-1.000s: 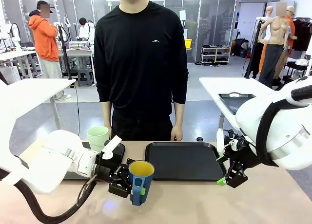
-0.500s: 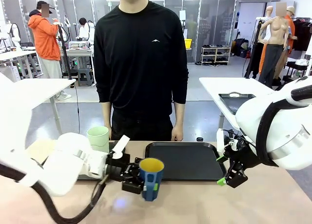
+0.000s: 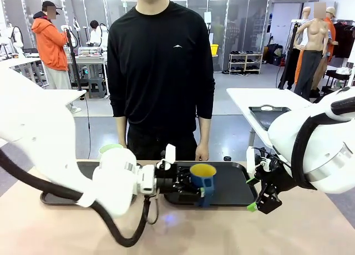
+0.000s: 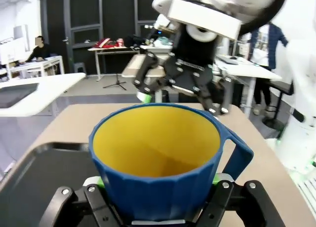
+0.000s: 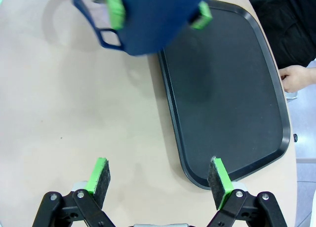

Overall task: Sort and store the cups by type.
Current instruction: Pick up the Handle plastic cup and place it into the empty Flat Tray.

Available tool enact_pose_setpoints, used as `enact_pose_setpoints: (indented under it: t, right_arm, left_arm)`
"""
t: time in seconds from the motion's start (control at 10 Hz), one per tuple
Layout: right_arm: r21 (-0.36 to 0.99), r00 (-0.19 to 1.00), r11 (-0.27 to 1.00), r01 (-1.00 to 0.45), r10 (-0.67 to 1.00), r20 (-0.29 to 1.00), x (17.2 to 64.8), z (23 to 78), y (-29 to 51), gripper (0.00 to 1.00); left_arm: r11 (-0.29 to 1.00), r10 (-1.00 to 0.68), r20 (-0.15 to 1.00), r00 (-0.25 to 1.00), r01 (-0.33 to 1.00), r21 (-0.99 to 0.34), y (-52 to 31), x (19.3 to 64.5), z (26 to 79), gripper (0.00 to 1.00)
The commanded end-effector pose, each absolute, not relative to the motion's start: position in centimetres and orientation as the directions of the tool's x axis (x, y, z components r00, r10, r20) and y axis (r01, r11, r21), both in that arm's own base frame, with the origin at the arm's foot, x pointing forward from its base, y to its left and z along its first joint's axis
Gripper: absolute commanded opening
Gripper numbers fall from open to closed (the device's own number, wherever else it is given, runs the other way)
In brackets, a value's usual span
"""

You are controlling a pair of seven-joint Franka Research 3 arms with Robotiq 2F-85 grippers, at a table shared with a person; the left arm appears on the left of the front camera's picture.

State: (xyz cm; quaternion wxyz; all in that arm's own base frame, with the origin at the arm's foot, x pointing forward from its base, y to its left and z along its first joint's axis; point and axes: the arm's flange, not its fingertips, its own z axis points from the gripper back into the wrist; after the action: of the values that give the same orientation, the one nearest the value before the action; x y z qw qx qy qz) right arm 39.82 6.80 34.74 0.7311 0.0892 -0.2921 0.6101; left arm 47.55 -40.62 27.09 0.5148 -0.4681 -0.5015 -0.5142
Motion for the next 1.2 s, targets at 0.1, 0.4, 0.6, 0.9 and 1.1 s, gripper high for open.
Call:
enact_pose_setpoints:
  t: [0.1,0.4,0.6,0.9,1.1]
  right_arm:
    - [-0.229,0.076,0.231,-0.946,0.841,0.536,39.9,34.7,6.7,1.0]
    - [-0.229,0.076,0.231,-0.946,0.841,0.536,39.9,34.7,6.7,1.0]
    - [-0.229,0.076,0.231,-0.946,0.841,0.536,39.9,34.7,6.7,1.0]
    - [-0.229,0.076,0.231,-0.946,0.841,0.536,39.9,34.7,6.7,1.0]
    - [-0.229,0.076,0.231,-0.946,0.841,0.536,39.9,34.7,6.7,1.0]
  left_arm:
    - [0.138,-0.023,0.996,-0.089,0.986,0.091,-43.7,49.5,27.2,0.74]
    - [0.21,-0.011,0.995,-0.1,0.973,0.101,-44.6,51.0,27.4,0.74]
    - [0.249,-0.036,0.993,-0.116,0.961,0.121,-44.5,52.0,27.1,0.74]
    - [0.283,-0.097,0.985,-0.146,0.944,0.168,-43.9,52.8,26.2,0.74]
    - [0.293,-0.1,0.986,-0.137,0.943,0.16,-43.3,53.1,25.7,0.74]
